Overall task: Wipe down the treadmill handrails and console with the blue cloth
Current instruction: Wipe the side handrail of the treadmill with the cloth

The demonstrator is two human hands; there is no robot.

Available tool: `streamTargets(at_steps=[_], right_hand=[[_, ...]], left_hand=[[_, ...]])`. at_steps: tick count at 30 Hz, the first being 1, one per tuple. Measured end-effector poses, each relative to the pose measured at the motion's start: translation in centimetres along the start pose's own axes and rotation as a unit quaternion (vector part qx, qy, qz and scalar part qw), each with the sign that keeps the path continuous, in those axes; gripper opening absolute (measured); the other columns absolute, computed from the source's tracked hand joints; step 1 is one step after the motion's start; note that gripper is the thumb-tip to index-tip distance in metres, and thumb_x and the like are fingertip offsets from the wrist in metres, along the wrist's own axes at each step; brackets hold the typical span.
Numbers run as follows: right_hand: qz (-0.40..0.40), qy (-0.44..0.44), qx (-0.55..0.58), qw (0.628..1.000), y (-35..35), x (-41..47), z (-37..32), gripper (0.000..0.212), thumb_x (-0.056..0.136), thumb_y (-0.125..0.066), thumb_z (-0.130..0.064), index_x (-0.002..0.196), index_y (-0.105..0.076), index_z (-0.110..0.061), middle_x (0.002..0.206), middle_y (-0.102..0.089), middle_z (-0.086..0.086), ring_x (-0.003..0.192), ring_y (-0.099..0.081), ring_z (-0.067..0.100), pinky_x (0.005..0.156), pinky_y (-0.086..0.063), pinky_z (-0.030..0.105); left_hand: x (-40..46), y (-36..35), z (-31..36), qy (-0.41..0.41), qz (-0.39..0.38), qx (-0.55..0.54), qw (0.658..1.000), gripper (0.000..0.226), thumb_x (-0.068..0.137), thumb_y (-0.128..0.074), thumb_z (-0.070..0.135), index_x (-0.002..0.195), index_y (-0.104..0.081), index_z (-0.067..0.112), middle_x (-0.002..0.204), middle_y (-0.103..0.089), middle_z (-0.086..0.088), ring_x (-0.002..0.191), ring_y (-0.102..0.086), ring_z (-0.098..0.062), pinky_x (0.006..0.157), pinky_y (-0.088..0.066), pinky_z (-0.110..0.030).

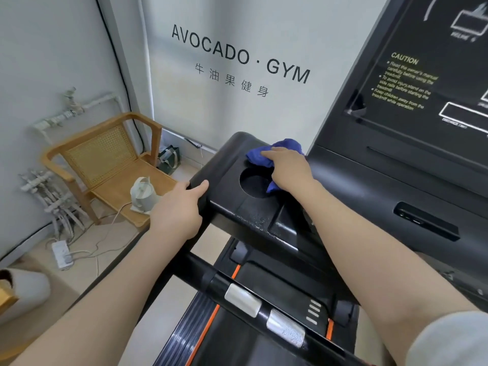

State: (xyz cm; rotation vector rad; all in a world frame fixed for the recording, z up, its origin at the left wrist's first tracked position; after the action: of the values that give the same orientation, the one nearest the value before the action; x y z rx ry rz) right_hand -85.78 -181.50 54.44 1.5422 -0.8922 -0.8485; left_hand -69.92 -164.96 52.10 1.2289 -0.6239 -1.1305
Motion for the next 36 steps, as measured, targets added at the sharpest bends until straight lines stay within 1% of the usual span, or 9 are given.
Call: streamTargets(at_steps=[4,7,12,15,21,26,29,33,36], right_hand=[[-0.008,0.032,0.026,0.999,-0.7,-4.8,-2.7,0.052,0.079,-0.060,-0.006,0.127,-0.052,-0.026,0.127,-0.053,-0.006,0.109,-0.052,0.024,0.077,-0.044,0.033],[-0.010,0.043,-0.028,0.999,-1.9,-7.8,-5.4,0.052,0.082,-0.058,-0.013,0.132,-0.045,-0.023,0.117,-0.056,0.003,0.100,-0.052,0.026,0.068,-0.036,0.032],[0.040,0.038,-0.033,0.998,-2.1,-11.3,-7.7,0.058,0.086,-0.051,-0.009,0.141,-0.037,-0.025,0.141,-0.038,0.006,0.114,-0.037,0.029,0.085,-0.039,0.036],[0.048,0.057,-0.068,0.995,-3.0,-12.8,-9.2,0.061,0.089,-0.048,-0.011,0.145,-0.029,-0.026,0.147,-0.029,0.009,0.117,-0.034,0.030,0.085,-0.034,0.038],[0.033,0.020,-0.036,0.999,-2.1,-8.4,-6.6,0.062,0.090,-0.040,-0.006,0.140,-0.035,-0.042,0.146,-0.031,0.003,0.120,-0.034,0.027,0.085,-0.031,0.034],[0.064,-0.035,-0.075,0.995,-0.7,-5.2,-4.2,0.054,0.088,-0.047,-0.006,0.135,-0.043,-0.034,0.148,-0.025,0.009,0.123,-0.034,0.030,0.088,-0.037,0.037],[0.086,-0.051,-0.072,0.992,-0.4,-4.3,-3.9,0.053,0.088,-0.044,-0.005,0.134,-0.042,-0.030,0.140,-0.032,0.012,0.117,-0.036,0.031,0.084,-0.037,0.037],[0.058,-0.030,-0.010,0.998,-1.3,-5.1,-5.1,0.050,0.087,-0.039,-0.003,0.131,-0.046,-0.024,0.116,-0.047,0.011,0.098,-0.046,0.027,0.071,-0.038,0.033],[0.071,-0.016,0.014,0.997,-1.4,-7.0,-6.8,0.047,0.087,-0.040,-0.006,0.129,-0.049,-0.025,0.109,-0.046,0.009,0.090,-0.044,0.025,0.068,-0.038,0.033]], left_hand=[[-0.2,0.1,0.3,-0.017,0.016,0.012,1.000,0.072,0.089,-0.054,0.013,0.146,-0.017,0.038,0.150,-0.024,-0.004,0.126,-0.043,-0.028,0.085,-0.049,-0.039],[-0.5,0.0,0.5,-0.030,0.023,0.017,0.999,0.070,0.090,-0.053,0.014,0.147,-0.017,0.034,0.149,-0.026,-0.007,0.125,-0.043,-0.030,0.088,-0.047,-0.041],[-1.0,-0.3,0.4,-0.054,0.043,0.021,0.997,0.066,0.092,-0.050,0.014,0.147,-0.018,0.031,0.152,-0.021,-0.010,0.129,-0.039,-0.031,0.093,-0.042,-0.039],[-1.0,-0.5,0.3,-0.062,0.049,0.018,0.997,0.065,0.092,-0.050,0.015,0.147,-0.019,0.030,0.153,-0.020,-0.010,0.130,-0.038,-0.031,0.096,-0.041,-0.039],[-1.0,-0.5,0.5,-0.064,0.046,0.016,0.997,0.067,0.092,-0.050,0.014,0.147,-0.016,0.030,0.154,-0.016,-0.011,0.130,-0.038,-0.031,0.094,-0.043,-0.039],[-0.8,-0.7,0.3,-0.070,0.062,0.017,0.995,0.067,0.092,-0.051,0.012,0.147,-0.016,0.029,0.153,-0.017,-0.011,0.125,-0.041,-0.030,0.092,-0.045,-0.038],[-0.7,-0.8,0.5,-0.066,0.064,0.030,0.995,0.068,0.091,-0.051,0.014,0.147,-0.014,0.028,0.152,-0.017,-0.010,0.127,-0.038,-0.030,0.094,-0.044,-0.039],[-1.0,-0.4,0.7,-0.049,0.062,0.006,0.997,0.069,0.090,-0.051,0.013,0.147,-0.016,0.030,0.154,-0.017,-0.009,0.130,-0.036,-0.030,0.095,-0.043,-0.039],[-1.3,-0.1,0.7,-0.039,0.059,-0.021,0.997,0.070,0.088,-0.051,0.010,0.147,-0.019,0.030,0.154,-0.017,-0.010,0.131,-0.034,-0.030,0.098,-0.041,-0.040]])
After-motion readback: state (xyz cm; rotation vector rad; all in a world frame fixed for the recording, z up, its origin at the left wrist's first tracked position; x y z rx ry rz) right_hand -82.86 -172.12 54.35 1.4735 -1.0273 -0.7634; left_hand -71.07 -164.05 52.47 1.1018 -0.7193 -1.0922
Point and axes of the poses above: each hand's wrist, its own x-axis towards the middle knuckle, its own y-axis out of the back of the hand, z = x × y, the point moved 8 cm from there along x, towards the middle knuckle
